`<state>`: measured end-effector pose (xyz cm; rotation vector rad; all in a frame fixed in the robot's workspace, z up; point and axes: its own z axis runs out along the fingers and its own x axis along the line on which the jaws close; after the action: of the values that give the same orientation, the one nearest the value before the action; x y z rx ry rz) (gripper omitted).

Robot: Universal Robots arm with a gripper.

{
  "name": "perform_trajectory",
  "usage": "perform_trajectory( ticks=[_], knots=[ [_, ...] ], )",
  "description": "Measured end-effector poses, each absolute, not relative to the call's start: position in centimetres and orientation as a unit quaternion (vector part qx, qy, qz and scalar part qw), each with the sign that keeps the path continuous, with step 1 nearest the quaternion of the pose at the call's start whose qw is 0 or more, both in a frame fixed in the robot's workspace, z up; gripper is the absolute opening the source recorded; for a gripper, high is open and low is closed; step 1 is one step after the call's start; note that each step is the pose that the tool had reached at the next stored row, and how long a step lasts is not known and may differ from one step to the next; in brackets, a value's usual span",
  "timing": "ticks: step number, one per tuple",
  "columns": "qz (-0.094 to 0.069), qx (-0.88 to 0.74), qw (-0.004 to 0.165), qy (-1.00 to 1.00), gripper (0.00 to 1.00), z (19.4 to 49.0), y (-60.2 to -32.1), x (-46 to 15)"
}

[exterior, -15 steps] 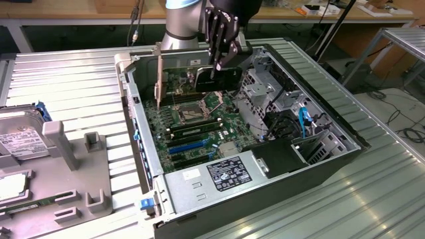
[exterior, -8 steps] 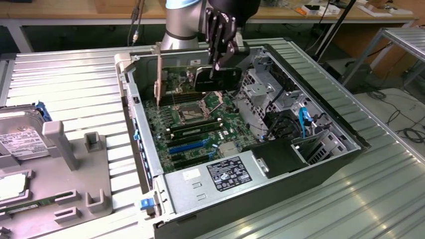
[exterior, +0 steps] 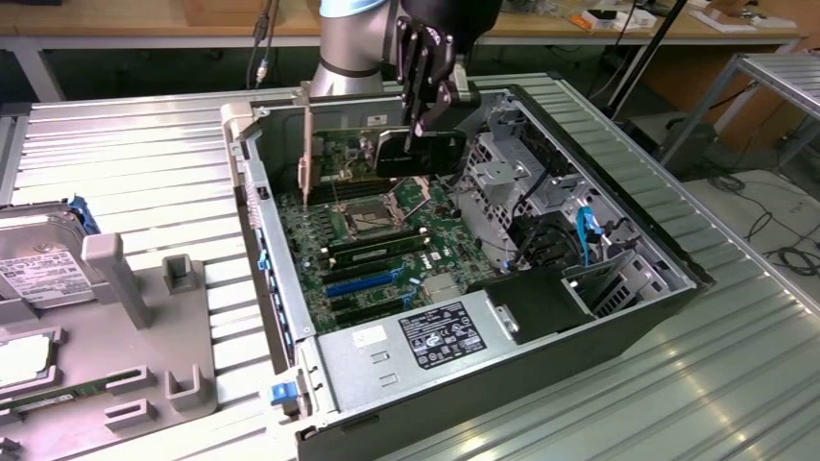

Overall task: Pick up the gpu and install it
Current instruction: 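Insert the gpu into the slot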

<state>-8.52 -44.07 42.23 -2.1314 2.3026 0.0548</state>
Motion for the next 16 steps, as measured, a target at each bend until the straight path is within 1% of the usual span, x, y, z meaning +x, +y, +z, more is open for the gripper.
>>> perform_trajectory(
  ticks=[16],
  knots=[
    [0.013, -0.679, 0.006, 0.734, 0.27, 41.39, -44.07, -8.52]
  ],
)
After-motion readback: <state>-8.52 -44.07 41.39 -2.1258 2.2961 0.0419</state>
